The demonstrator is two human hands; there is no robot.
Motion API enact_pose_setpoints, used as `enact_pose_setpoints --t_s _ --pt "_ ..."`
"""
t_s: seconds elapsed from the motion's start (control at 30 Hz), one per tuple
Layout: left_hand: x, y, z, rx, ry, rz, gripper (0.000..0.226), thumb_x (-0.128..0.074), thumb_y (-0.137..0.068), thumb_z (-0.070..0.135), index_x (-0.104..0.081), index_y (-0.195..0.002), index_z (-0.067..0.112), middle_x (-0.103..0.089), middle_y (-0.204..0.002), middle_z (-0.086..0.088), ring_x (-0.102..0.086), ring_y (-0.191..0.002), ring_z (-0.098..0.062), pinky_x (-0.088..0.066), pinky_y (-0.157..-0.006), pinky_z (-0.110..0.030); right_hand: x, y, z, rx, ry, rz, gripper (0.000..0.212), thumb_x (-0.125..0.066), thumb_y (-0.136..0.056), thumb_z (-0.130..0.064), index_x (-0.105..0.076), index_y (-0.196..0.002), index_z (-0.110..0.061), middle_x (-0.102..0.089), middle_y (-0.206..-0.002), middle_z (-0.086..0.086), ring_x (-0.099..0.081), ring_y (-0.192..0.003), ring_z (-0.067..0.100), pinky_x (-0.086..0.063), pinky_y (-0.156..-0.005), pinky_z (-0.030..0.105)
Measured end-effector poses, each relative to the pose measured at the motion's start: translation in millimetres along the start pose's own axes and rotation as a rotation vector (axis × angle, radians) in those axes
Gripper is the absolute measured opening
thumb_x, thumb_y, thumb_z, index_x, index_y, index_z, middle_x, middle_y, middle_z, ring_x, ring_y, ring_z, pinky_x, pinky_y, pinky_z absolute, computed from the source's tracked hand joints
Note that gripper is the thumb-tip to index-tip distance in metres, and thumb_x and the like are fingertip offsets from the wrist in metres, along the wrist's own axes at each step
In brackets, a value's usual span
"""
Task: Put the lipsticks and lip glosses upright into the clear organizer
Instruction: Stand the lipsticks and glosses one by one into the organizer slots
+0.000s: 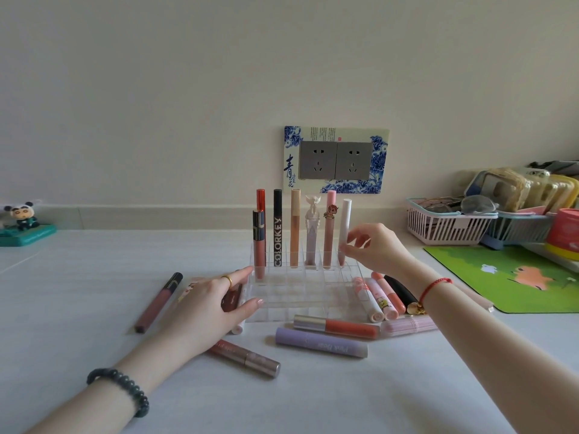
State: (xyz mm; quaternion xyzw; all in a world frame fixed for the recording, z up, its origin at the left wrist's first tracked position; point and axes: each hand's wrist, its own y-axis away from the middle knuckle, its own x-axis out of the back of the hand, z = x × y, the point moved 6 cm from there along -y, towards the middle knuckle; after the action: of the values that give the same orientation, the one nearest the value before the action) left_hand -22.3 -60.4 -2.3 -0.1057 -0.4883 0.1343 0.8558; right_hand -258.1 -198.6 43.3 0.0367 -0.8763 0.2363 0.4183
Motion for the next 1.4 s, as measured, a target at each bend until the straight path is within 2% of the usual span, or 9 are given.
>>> enact_pose_setpoints --t_s 0.4,0.53,0.63,0.8,1.0,1.13,1.2,1.3,1.4 --pt "0 1 4 -0.018 0.013 -0.011 0.059 -0.057 -0.076 0.056 -0.04 -0.131 0.043 -0.061 -0.117 0.015 -0.063 -0.072 -0.002 -0.048 -0.078 -0.027 31 10 5 0.027 0.006 0.08 0.024 -0.064 -0.08 -0.024 -0.061 -0.102 -0.012 -0.056 -0.089 0.001 -0.052 -0.079 0.014 -0.04 -0.06 0.018" --pt "-1 1 3 -0.011 -0.011 -0.026 0.057 -0.056 -0.078 0.055 -0.04 -0.131 0.043 -0.062 -0.116 0.014 -0.059 -0.063 -0.003 -0.039 -0.057 -0.019 59 21 12 0.031 -0.05 0.118 0.021 -0.065 -0.08 -0.022 -0.061 -0.099 -0.014 -0.053 -0.077 -0.006 -0.049 -0.066 0.006 -0.036 -0.056 0.016" --pt "-2 0 3 -0.011 0.012 -0.023 0.059 -0.056 -0.077 0.055 -0.038 -0.132 0.042 -0.059 -0.12 0.013 -0.066 -0.077 -0.005 -0.046 -0.07 -0.024 81 31 20 0.023 -0.081 0.163 0.02 -0.066 -0.079 -0.02 -0.063 -0.098 -0.013 -0.058 -0.076 -0.001 -0.051 -0.063 0.01 -0.04 -0.055 0.019" --pt "-1 2 6 -0.021 0.051 -0.03 0.058 -0.058 -0.078 0.051 -0.04 -0.132 0.041 -0.057 -0.115 0.015 -0.065 -0.058 0.005 -0.05 -0.078 -0.027 107 47 43 -0.045 -0.072 0.24 0.021 -0.068 -0.078 -0.02 -0.065 -0.098 -0.015 -0.067 -0.086 0.008 -0.063 -0.079 0.026 -0.051 -0.073 0.035" --pt "-2 4 9 -0.016 0.087 -0.023 0.052 -0.061 -0.079 0.045 -0.043 -0.127 0.042 -0.06 -0.108 0.014 -0.06 -0.046 0.004 -0.042 -0.059 -0.011 98 64 93 -0.215 0.039 0.244 0.026 -0.069 -0.076 -0.016 -0.066 -0.1 -0.007 -0.063 -0.085 0.006 -0.058 -0.077 0.021 -0.048 -0.068 0.03" --pt "-1 3 5 -0.01 0.105 -0.002 0.054 -0.062 -0.076 0.047 -0.046 -0.128 0.04 -0.06 -0.095 0.019 -0.068 -0.08 -0.003 -0.05 -0.087 -0.027 83 72 122 -0.353 0.235 0.114 0.034 -0.065 -0.078 -0.015 -0.062 -0.11 -0.004 -0.06 -0.093 0.009 -0.051 -0.08 0.019 -0.041 -0.063 0.025" --pt "-1 3 4 -0.01 0.104 0.0 0.054 -0.062 -0.076 0.049 -0.045 -0.127 0.041 -0.062 -0.101 0.018 -0.068 -0.084 -0.004 -0.048 -0.09 -0.029 79 73 127 -0.373 0.299 0.078 0.036 -0.062 -0.08 -0.018 -0.059 -0.113 -0.003 -0.062 -0.104 0.014 -0.049 -0.079 0.019 -0.039 -0.064 0.026" --pt "0 4 7 -0.018 0.099 0.006 0.053 -0.061 -0.078 0.046 -0.044 -0.127 0.041 -0.061 -0.111 0.013 -0.057 -0.046 0.005 -0.047 -0.066 -0.023 74 73 130 -0.395 0.335 0.083 0.033 -0.058 -0.082 -0.018 -0.059 -0.112 -0.004 -0.062 -0.107 0.016 -0.048 -0.08 0.021 -0.039 -0.067 0.026" --pt "1 5 11 -0.019 0.08 0.017 0.052 -0.061 -0.079 0.043 -0.045 -0.129 0.038 -0.061 -0.11 0.012 -0.05 -0.037 0.003 -0.037 -0.052 -0.013 72 73 132 -0.417 0.381 0.085 0.03 -0.055 -0.083 -0.015 -0.061 -0.11 -0.004 -0.063 -0.105 0.017 -0.055 -0.087 0.028 -0.043 -0.069 0.029"
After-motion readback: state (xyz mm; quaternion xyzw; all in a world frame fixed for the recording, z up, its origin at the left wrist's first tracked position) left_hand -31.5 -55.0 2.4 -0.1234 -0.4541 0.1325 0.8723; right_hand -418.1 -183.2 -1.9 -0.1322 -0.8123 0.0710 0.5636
